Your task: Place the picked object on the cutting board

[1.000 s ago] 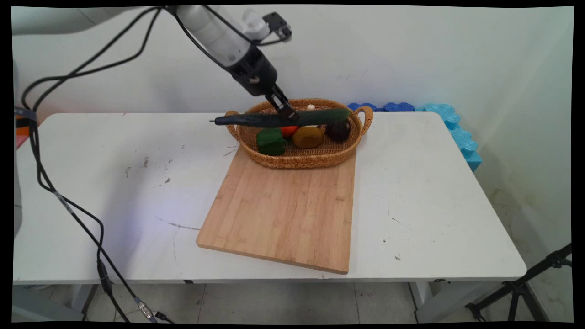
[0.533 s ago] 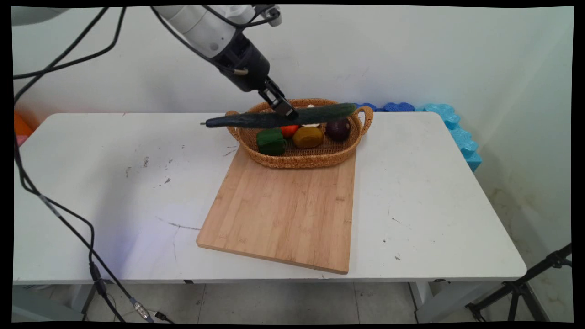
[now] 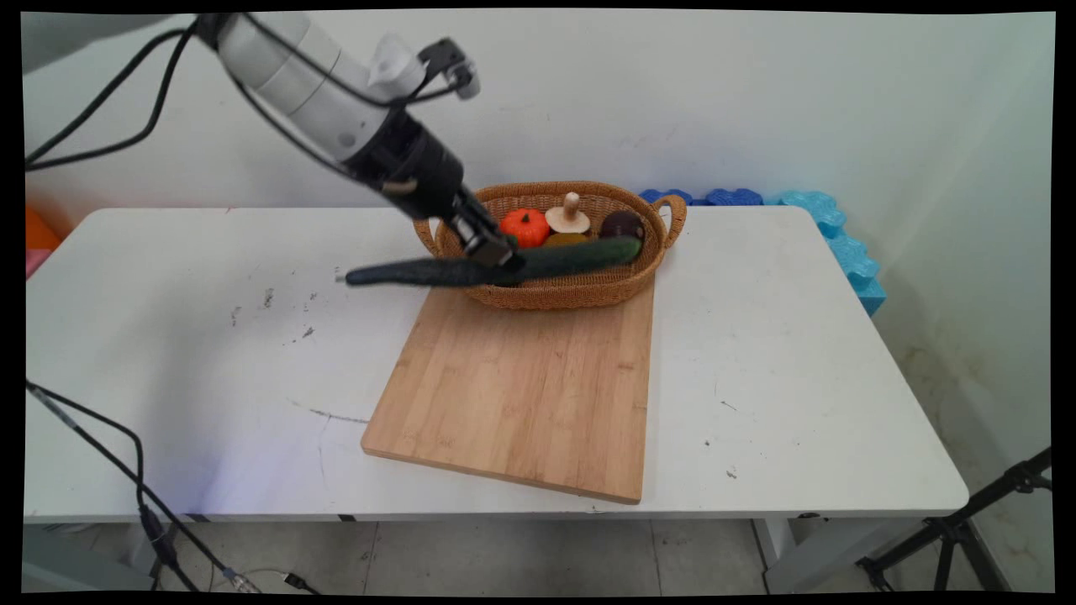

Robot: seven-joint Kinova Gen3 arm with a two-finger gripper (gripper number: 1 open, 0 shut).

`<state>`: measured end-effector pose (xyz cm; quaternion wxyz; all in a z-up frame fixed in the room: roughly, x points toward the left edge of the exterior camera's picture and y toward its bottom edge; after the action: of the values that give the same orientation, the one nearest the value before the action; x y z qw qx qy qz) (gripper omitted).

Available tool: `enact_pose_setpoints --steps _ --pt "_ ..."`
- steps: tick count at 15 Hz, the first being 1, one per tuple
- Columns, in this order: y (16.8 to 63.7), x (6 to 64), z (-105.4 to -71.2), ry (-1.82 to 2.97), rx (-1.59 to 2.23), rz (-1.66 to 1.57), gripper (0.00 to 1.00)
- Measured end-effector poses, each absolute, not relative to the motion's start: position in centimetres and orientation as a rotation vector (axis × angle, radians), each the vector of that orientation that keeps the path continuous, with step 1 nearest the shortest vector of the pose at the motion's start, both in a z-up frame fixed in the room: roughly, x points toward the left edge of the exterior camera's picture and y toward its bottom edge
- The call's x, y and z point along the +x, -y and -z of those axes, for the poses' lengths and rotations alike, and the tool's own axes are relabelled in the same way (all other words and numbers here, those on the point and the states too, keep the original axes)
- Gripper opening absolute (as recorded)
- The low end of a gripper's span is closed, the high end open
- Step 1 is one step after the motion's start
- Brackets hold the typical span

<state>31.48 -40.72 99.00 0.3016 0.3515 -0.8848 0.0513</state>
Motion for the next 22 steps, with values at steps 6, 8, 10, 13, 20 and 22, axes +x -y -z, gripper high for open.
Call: enact_pose_setpoints --steps 6,8,10,13,20,22 --pt "36.6 31.7 -95.4 2.355 0.915 -0.085 0.0" --pt "35.5 31.5 -94.0 2.36 0.905 -0.066 0.0" --pt "34.7 31.4 -92.5 2.365 0.892 -0.055 0.0" --pt "34.1 31.3 -91.0 2.372 0.874 -0.047 0.0" --pt "33.3 31.0 -87.5 2.382 0.851 -0.042 0.0" --pt "33.2 30.9 -86.7 2.382 0.848 -0.043 0.0"
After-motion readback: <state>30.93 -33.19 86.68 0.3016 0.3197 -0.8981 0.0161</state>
